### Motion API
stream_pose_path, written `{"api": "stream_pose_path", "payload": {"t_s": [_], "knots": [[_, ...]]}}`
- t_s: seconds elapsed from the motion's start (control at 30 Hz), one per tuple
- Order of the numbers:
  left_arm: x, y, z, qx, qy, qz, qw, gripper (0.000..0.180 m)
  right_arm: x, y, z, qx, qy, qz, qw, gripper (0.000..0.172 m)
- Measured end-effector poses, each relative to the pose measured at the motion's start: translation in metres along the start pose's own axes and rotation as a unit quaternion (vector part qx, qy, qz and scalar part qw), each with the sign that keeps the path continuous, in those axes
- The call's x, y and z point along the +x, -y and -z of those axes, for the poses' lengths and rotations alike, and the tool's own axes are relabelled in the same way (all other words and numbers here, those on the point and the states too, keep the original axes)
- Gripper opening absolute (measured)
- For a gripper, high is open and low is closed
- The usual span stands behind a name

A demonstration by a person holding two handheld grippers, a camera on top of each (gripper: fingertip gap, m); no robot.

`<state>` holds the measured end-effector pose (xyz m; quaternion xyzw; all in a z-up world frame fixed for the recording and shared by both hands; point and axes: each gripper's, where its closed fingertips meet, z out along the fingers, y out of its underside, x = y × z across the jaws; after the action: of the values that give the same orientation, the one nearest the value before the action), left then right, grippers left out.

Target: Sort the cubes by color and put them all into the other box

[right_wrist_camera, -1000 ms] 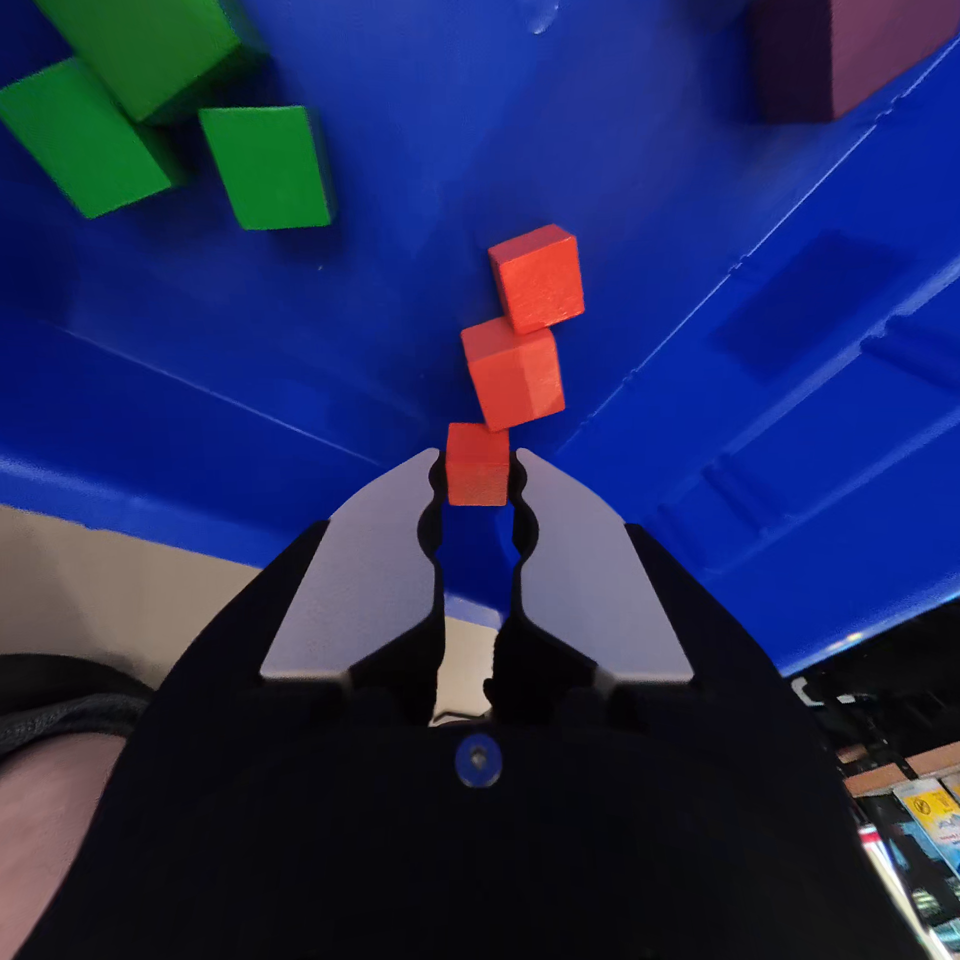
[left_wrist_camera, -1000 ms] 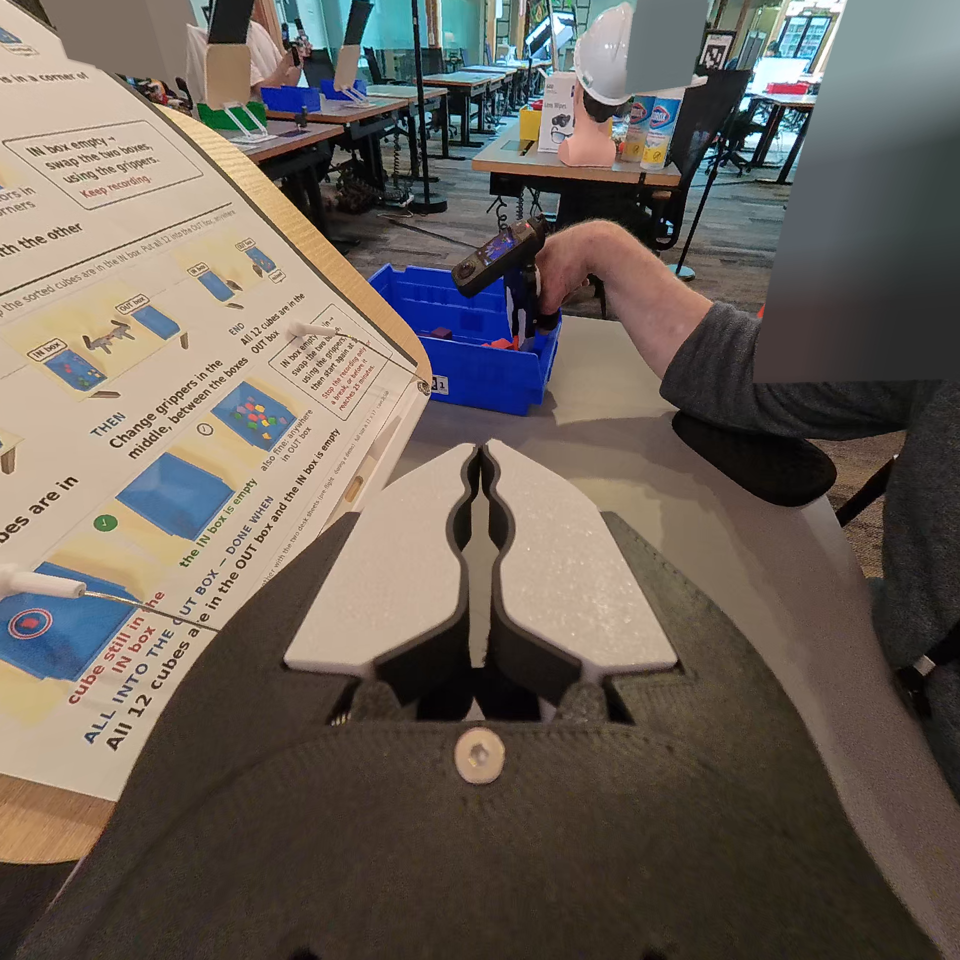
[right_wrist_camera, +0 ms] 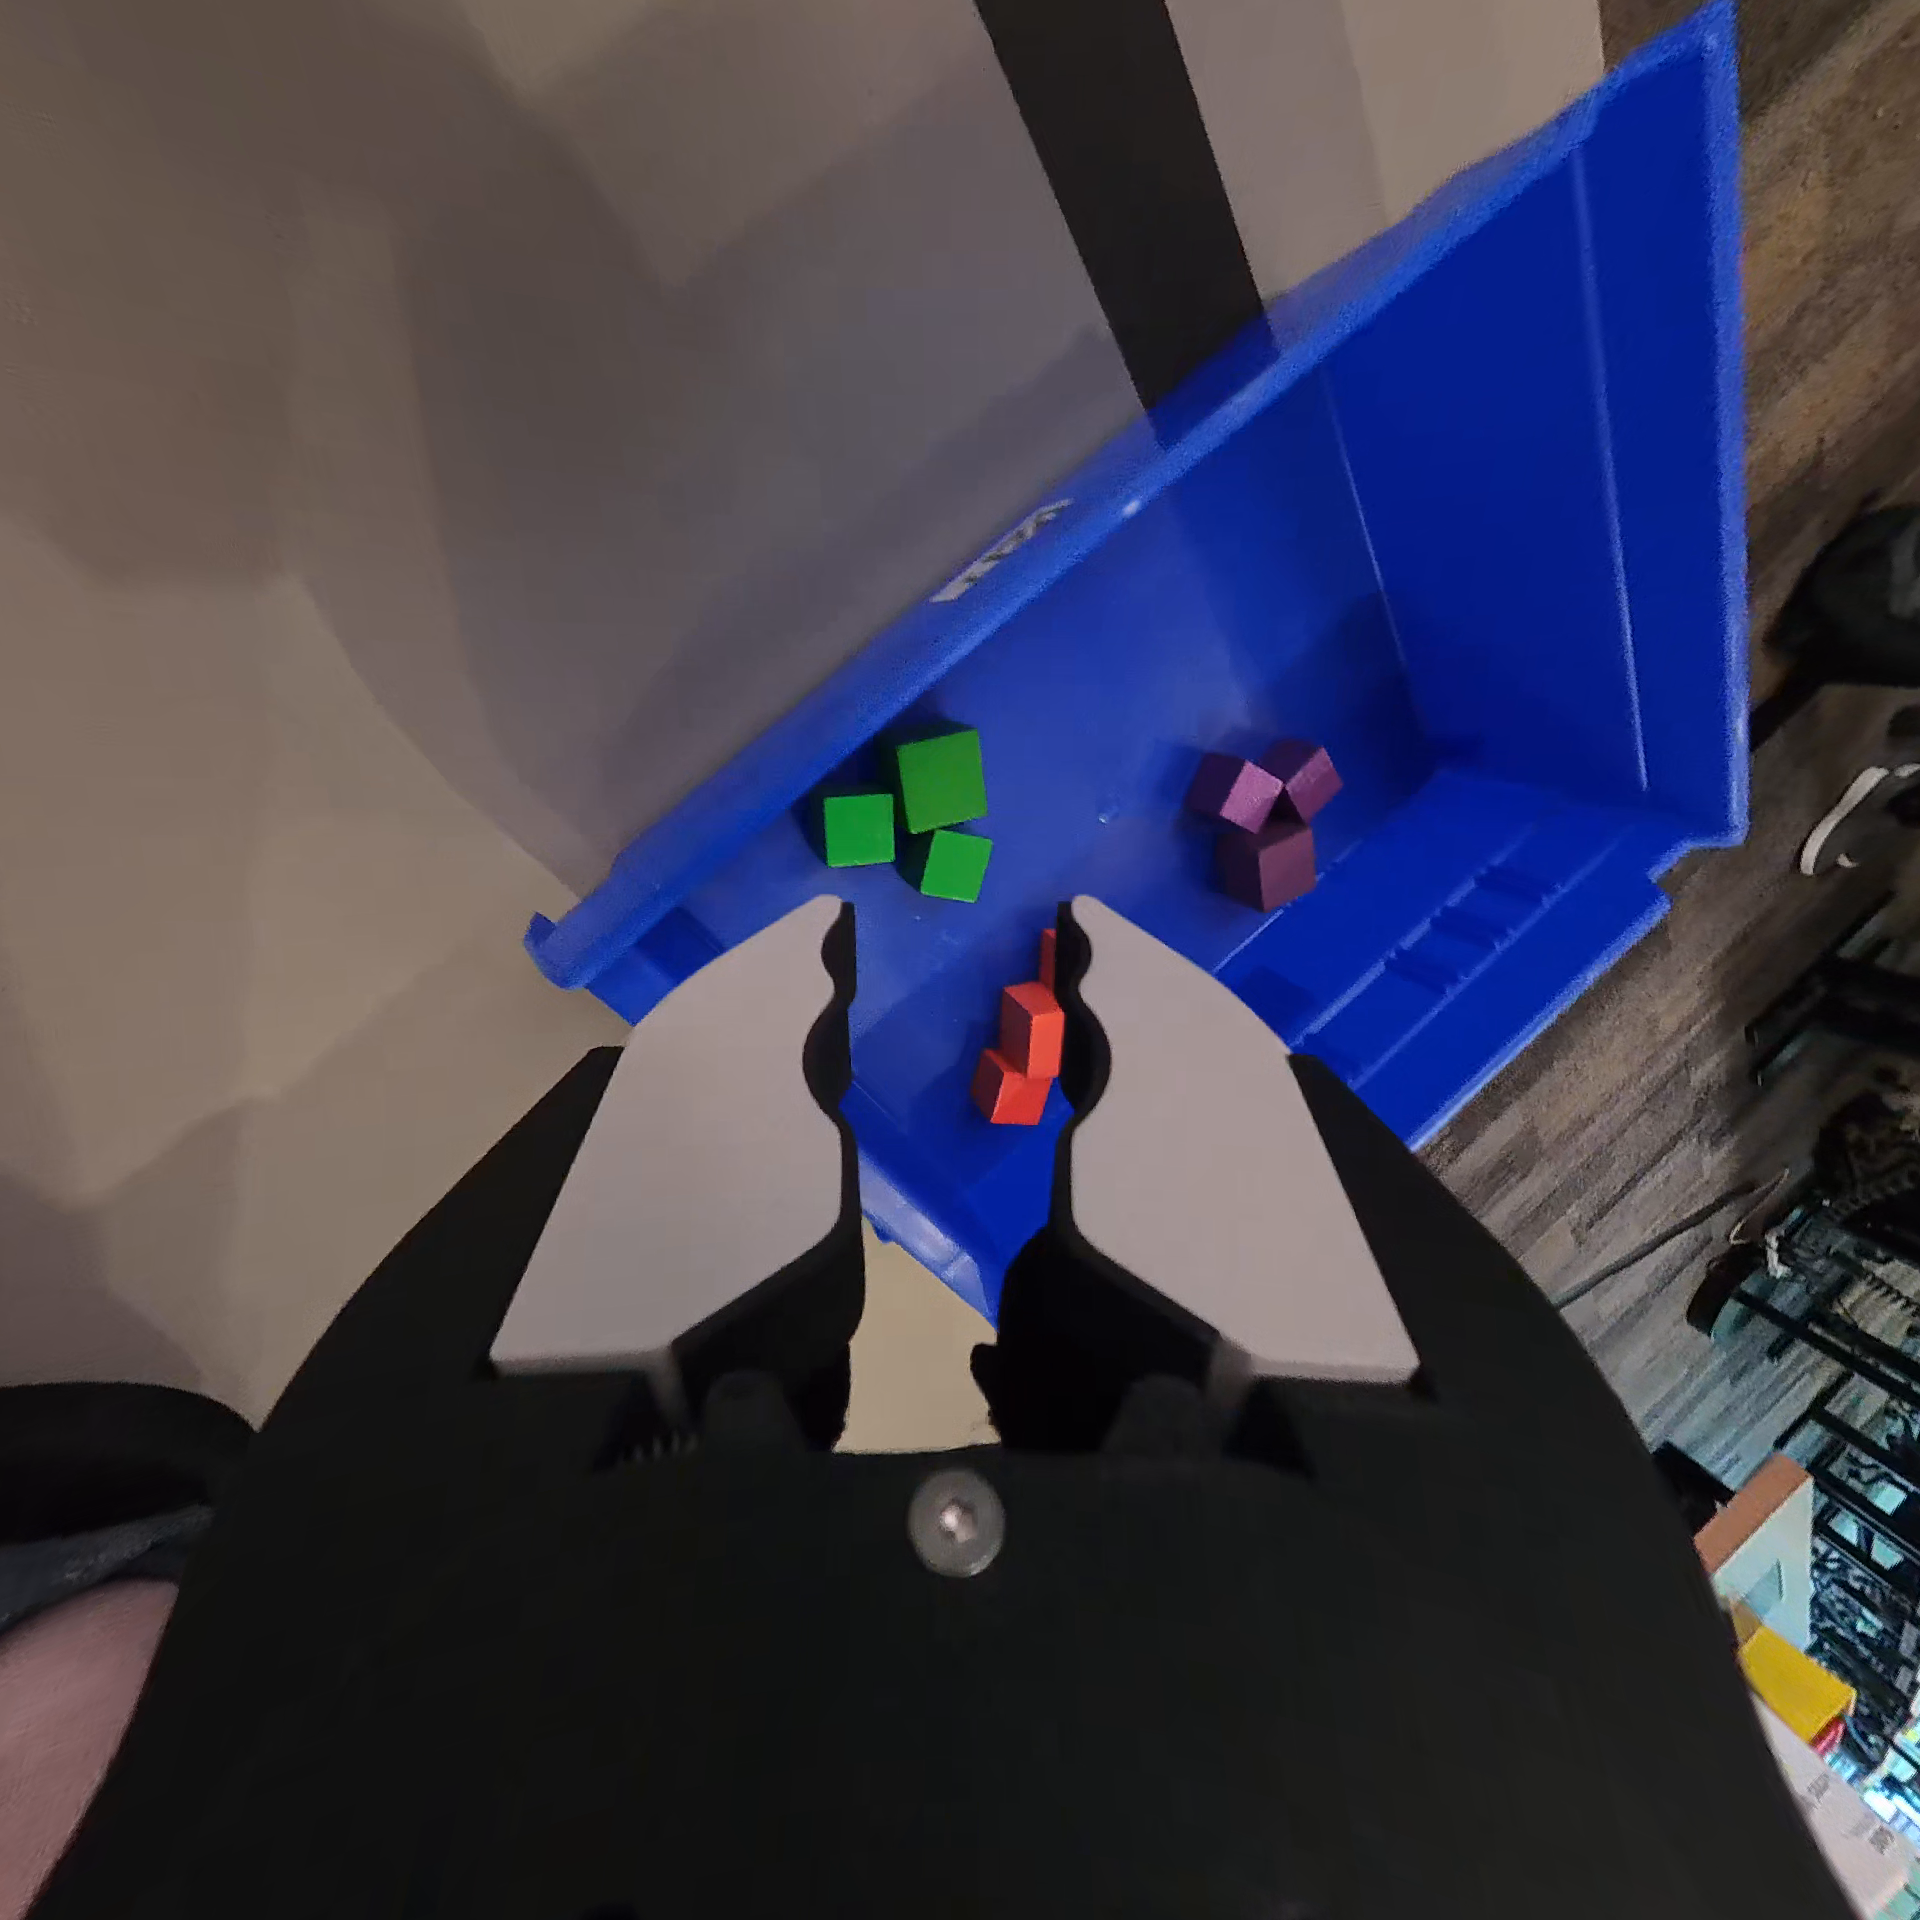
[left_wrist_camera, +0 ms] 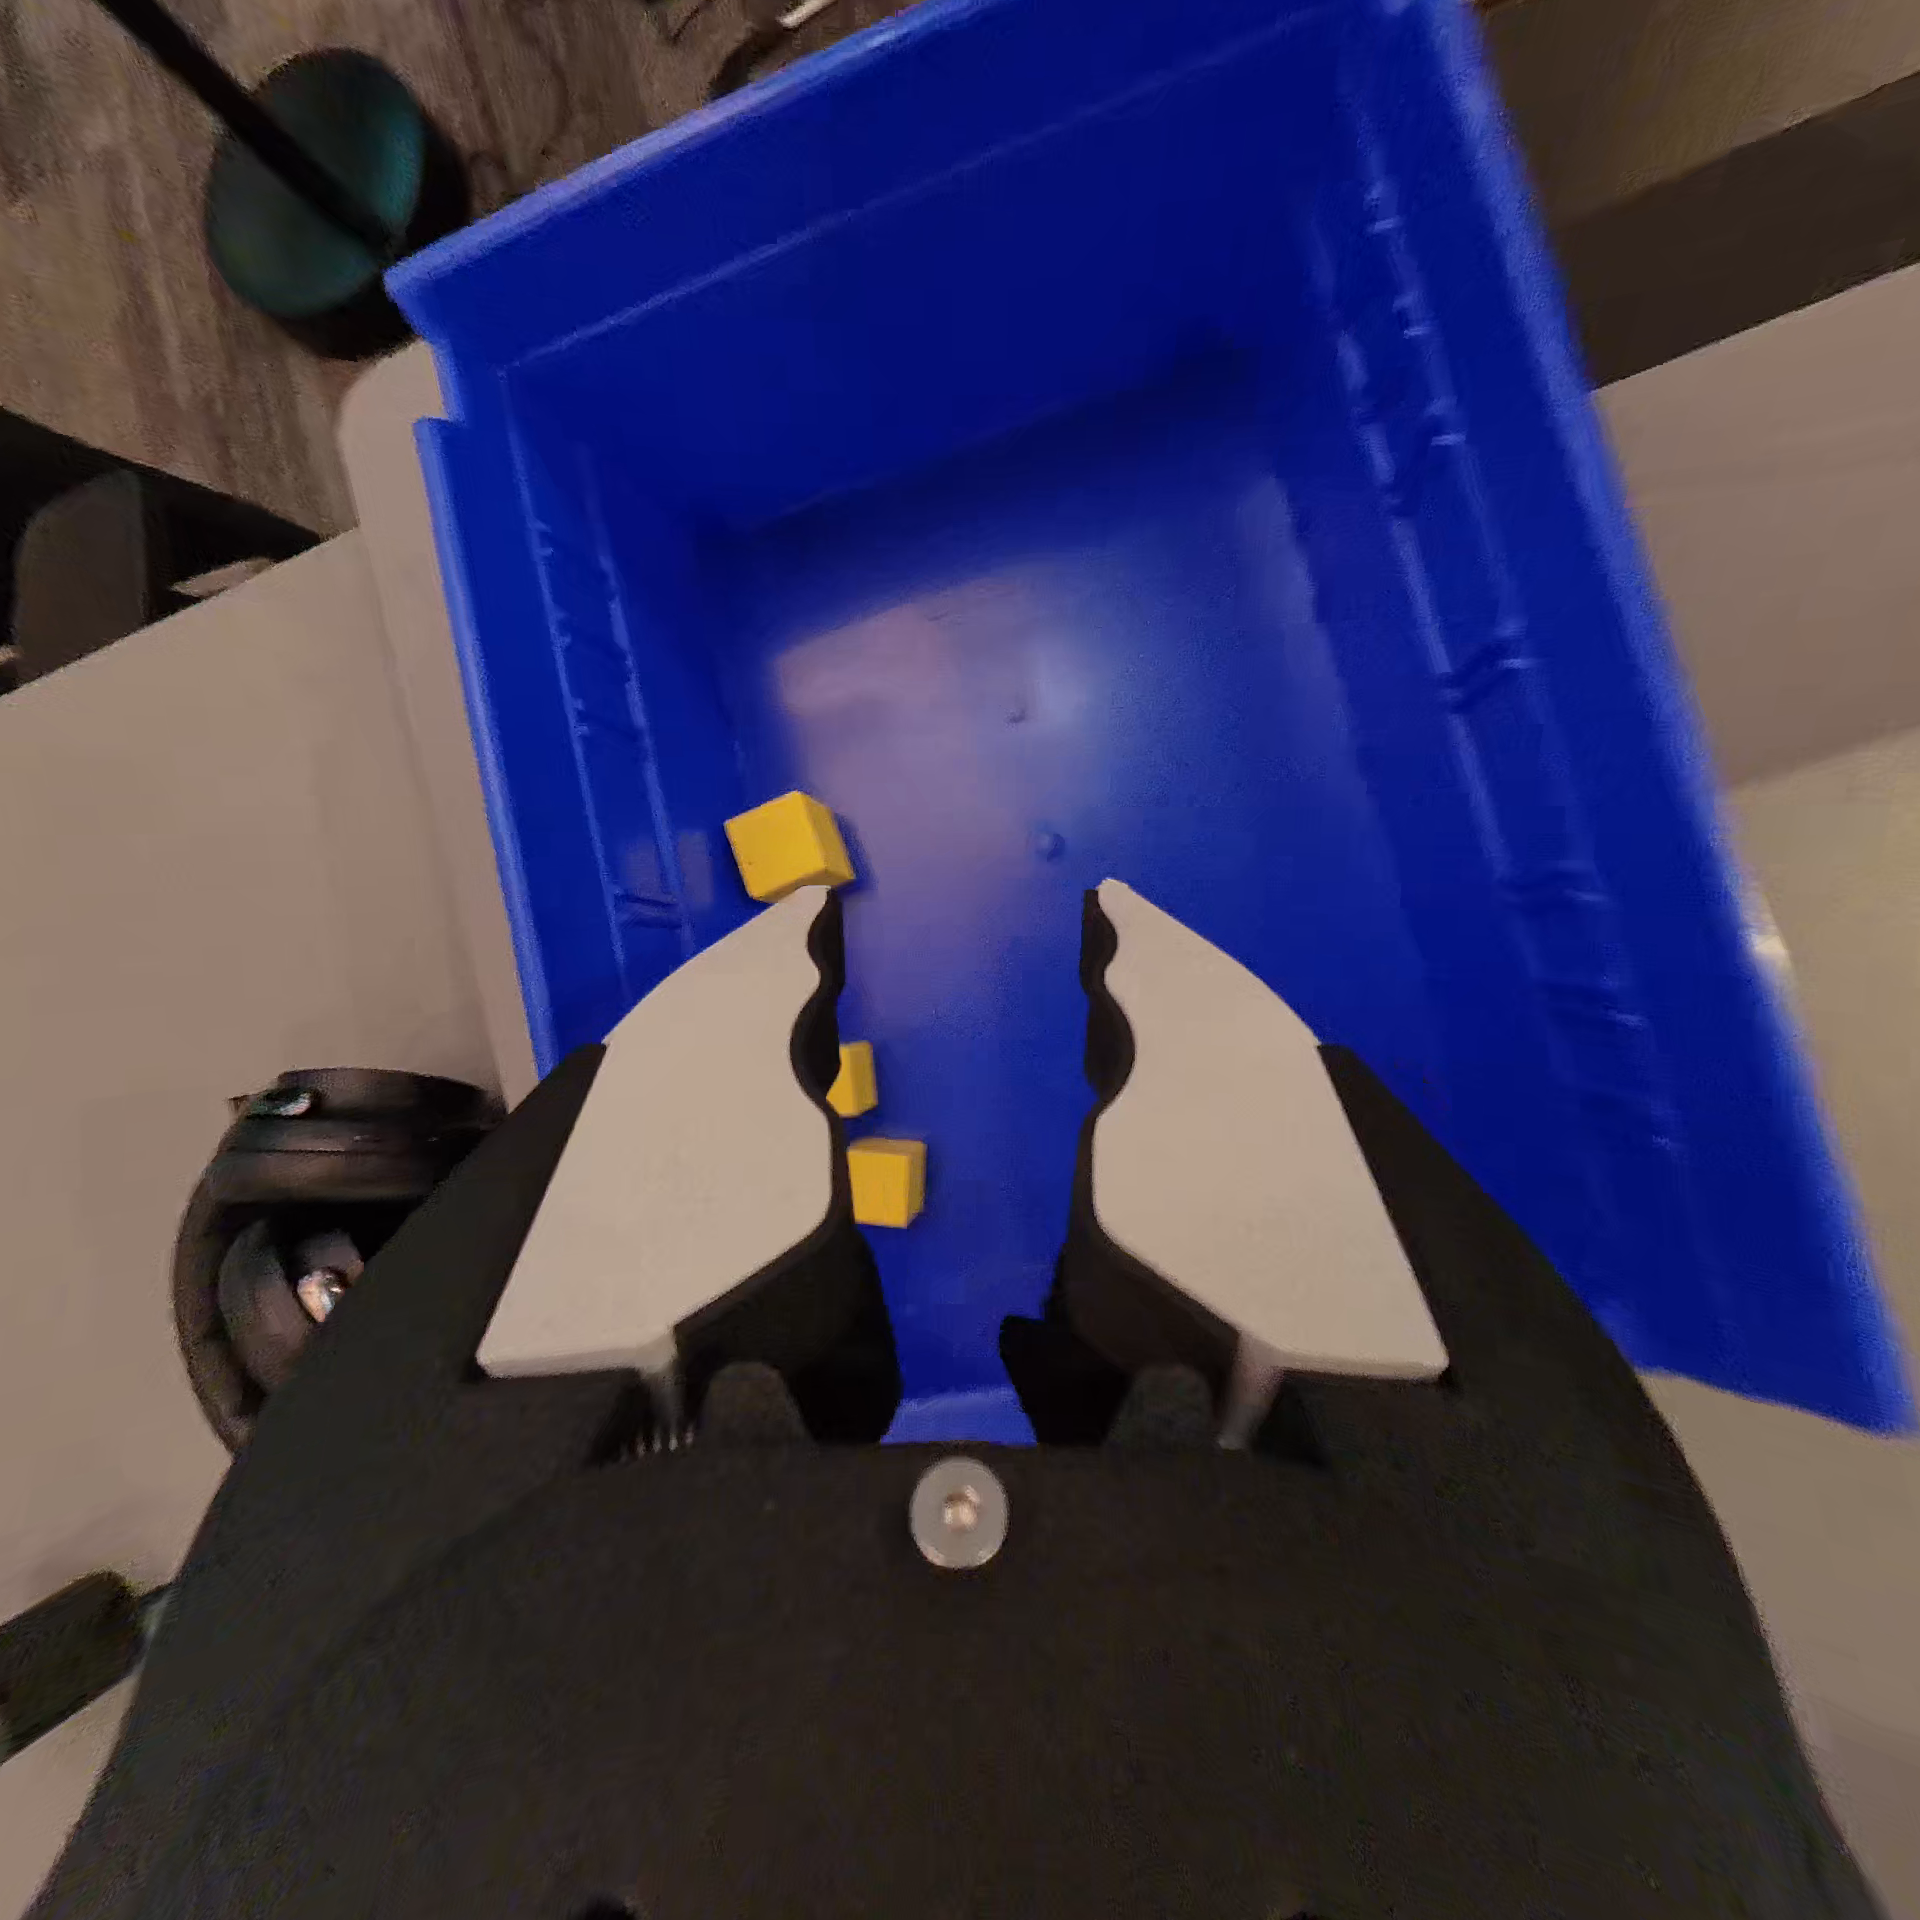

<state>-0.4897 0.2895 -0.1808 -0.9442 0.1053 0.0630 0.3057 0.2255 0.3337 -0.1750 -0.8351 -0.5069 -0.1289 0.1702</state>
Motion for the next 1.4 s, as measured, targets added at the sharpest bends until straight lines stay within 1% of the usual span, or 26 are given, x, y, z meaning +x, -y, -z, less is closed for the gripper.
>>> {"api": "stream_pose_path", "payload": {"t_s": [0.13, 0.27, 0.4, 0.53, 0.63, 0.7, 0.8, 0.93, 1.0, 1.03, 1.1, 1.13, 1.17, 1.2, 1.27, 1.33, 1.4], "knots": [[-0.016, -0.002, -0.032, -0.001, 0.052, 0.005, 0.999, 0.042, -0.012, 0.01, -0.004, 0.005, 0.017, 0.024, 1.0, 0.037], [-0.035, -0.017, -0.053, -0.037, 0.112, 0.034, 0.992, 0.039, -0.009, 0.014, -0.005, 0.007, 0.004, 0.03, 1.0, 0.036], [-0.044, -0.033, -0.073, -0.068, 0.132, 0.043, 0.988, 0.038, -0.009, 0.017, -0.001, 0.019, 0.002, 0.028, 0.999, 0.036], [-0.05, -0.036, -0.087, -0.073, 0.148, 0.04, 0.985, 0.038, -0.008, 0.019, 0.002, 0.025, -0.002, 0.028, 0.999, 0.037], [-0.052, -0.036, -0.094, -0.079, 0.15, 0.035, 0.985, 0.037, -0.008, 0.02, 0.004, 0.027, -0.005, 0.03, 0.999, 0.037], [-0.051, -0.035, -0.096, -0.079, 0.15, 0.029, 0.985, 0.04, -0.009, 0.021, 0.004, 0.029, -0.006, 0.032, 0.999, 0.037], [-0.049, -0.036, -0.094, -0.085, 0.148, 0.018, 0.985, 0.036, -0.009, 0.021, 0.004, 0.028, -0.004, 0.033, 0.999, 0.037], [-0.029, -0.033, -0.084, -0.076, 0.09, -0.001, 0.993, 0.023, -0.009, 0.02, 0.004, 0.027, -0.005, 0.032, 0.999, 0.037], [-0.031, -0.026, -0.077, -0.06, 0.093, 0.011, 0.994, 0.029, -0.009, 0.019, 0.004, 0.026, -0.005, 0.032, 0.999, 0.037], [-0.032, -0.025, -0.076, -0.058, 0.095, 0.015, 0.994, 0.036, -0.008, 0.019, 0.005, 0.027, -0.006, 0.031, 0.999, 0.037], [-0.034, -0.026, -0.078, -0.062, 0.1, 0.035, 0.992, 0.038, -0.008, 0.019, 0.005, 0.028, -0.006, 0.031, 0.999, 0.037], [-0.034, -0.028, -0.082, -0.065, 0.095, 0.046, 0.992, 0.044, -0.008, 0.02, 0.005, 0.027, -0.006, 0.032, 0.999, 0.037], [-0.031, -0.032, -0.087, -0.071, 0.083, 0.058, 0.992, 0.054, -0.009, 0.02, 0.005, 0.027, -0.006, 0.033, 0.999, 0.037], [-0.029, -0.036, -0.092, -0.081, 0.073, 0.067, 0.992, 0.053, -0.009, 0.02, 0.005, 0.027, -0.006, 0.034, 0.999, 0.037], [-0.028, -0.042, -0.099, -0.097, 0.071, 0.066, 0.991, 0.033, -0.008, 0.02, 0.006, 0.028, -0.011, 0.034, 0.999, 0.037], [-0.031, -0.04, -0.1, -0.092, 0.081, 0.064, 0.99, 0.031, -0.006, 0.021, 0.008, 0.033, -0.015, 0.032, 0.999, 0.037], [-0.028, -0.038, -0.101, -0.086, 0.069, 0.065, 0.992, 0.031, -0.004, 0.021, 0.011, 0.037, -0.022, 0.03, 0.999, 0.037]]}}
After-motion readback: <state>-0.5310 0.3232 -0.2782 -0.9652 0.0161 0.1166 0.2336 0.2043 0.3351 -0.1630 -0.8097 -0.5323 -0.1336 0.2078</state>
